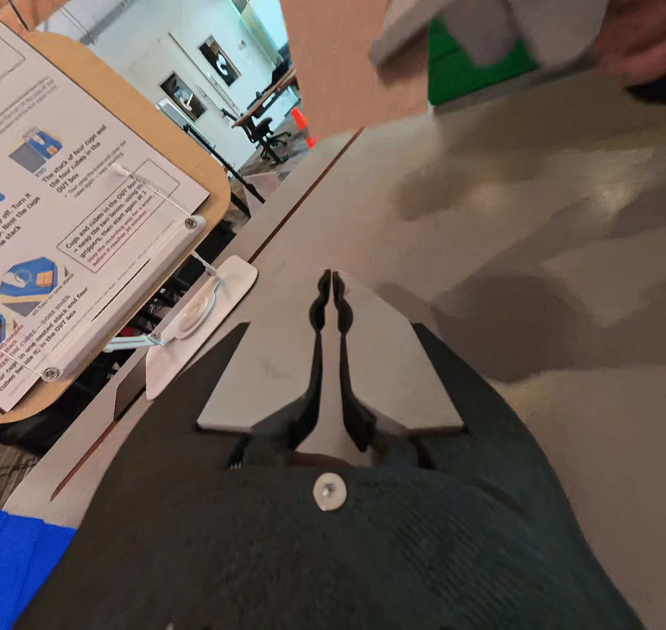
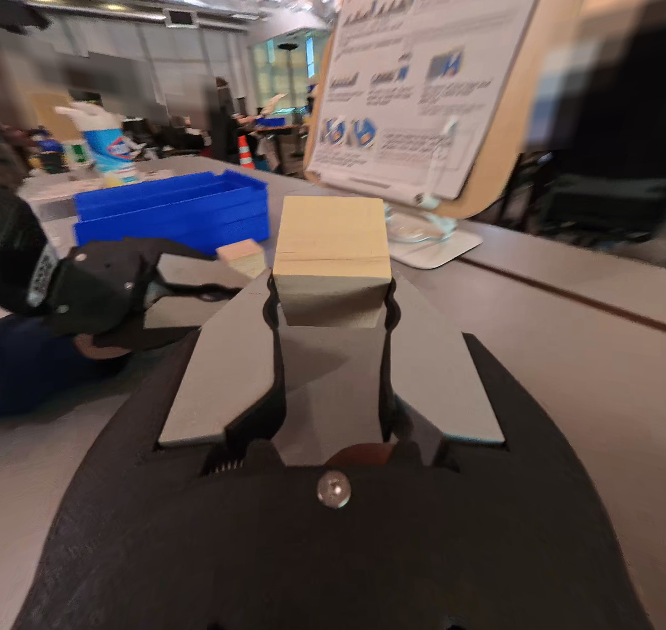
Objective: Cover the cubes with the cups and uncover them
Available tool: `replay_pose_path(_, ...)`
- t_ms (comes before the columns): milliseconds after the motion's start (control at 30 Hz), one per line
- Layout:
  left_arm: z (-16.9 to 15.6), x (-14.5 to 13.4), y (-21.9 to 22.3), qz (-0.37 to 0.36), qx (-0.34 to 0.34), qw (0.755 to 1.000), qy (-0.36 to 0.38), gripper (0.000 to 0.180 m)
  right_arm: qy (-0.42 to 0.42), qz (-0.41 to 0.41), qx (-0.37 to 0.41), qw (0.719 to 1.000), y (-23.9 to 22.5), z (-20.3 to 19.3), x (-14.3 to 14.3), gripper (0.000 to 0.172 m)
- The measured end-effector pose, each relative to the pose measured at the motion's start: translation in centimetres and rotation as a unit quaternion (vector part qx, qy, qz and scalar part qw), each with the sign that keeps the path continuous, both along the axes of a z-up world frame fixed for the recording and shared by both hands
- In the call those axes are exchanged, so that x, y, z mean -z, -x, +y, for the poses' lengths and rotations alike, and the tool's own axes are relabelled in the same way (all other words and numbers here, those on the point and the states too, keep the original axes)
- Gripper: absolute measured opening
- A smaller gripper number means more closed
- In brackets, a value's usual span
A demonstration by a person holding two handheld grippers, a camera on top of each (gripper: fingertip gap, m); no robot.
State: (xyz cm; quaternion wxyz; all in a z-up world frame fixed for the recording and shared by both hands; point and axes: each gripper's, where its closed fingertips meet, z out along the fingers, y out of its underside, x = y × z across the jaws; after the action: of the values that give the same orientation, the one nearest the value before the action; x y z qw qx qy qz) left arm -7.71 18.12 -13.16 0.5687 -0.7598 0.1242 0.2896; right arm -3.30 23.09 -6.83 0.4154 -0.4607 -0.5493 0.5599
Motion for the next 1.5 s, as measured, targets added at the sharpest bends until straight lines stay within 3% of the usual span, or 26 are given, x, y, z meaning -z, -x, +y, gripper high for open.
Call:
replay_pose_path(233,0.3,1.5,0.2,0.021,-0.008,0.999,0.036,0.000,-0.017,0.138,0.144,0.980,-3.7,5.2,-5.9,0.056)
replay_pose_path(533,0.2,1.3,0.5,0.023,-0.012,0.999,0.032,0.000,-0.063,0.191,0.250,0.947,-6.3,8.1,-7.9,0.056)
replay_pose_path(700,0.3,1.7,0.3,0.029,-0.009,0.999,0.042,0.000,-0.106,0.080,0.260,0.957,-4.2,9.1,-4.6,0.050)
replay_pose_path(767,0.3,1.7,0.2,0.032,-0.007,0.999,0.043,0.000,-0.082,0.056,0.229,0.968,-3.6,8.6,-3.6,0.035)
replay_pose_path(800,0.3,1.7,0.2,0.033,-0.008,0.998,0.044,0.000,-0.075,0.034,0.196,0.977,-3.0,7.9,-2.7,0.000)
replay_pose_path(933,0.3,2.0,0.3,0.032,-0.007,0.998,0.051,0.000,-0.055,-0.082,0.154,0.983,-1.2,7.3,2.1,0.000)
replay_pose_path(967,0.3,2.1,0.3,0.033,-0.008,0.998,0.053,0.000,-0.064,-0.110,0.161,0.979,-1.0,7.7,3.1,0.015)
replay_pose_path(1067,0.3,2.3,0.3,0.034,-0.007,0.998,0.060,0.000,-0.090,-0.094,0.179,0.975,-1.4,8.5,2.6,0.010)
replay_pose_path(1200,0.3,2.4,0.4,0.032,-0.009,0.997,0.064,0.000,-0.088,-0.091,0.192,0.973,-2.1,9.5,2.2,0.033)
replay_pose_path(1367,0.3,2.5,-0.1,0.010,0.004,0.998,0.070,0.001,-0.072,-0.185,0.161,0.967,-1.2,9.9,6.6,0.082)
replay_pose_path(1500,0.2,2.1,-0.4,-0.048,0.024,0.997,0.061,0.002,-0.119,-0.232,0.153,0.953,-0.7,11.5,9.9,0.100)
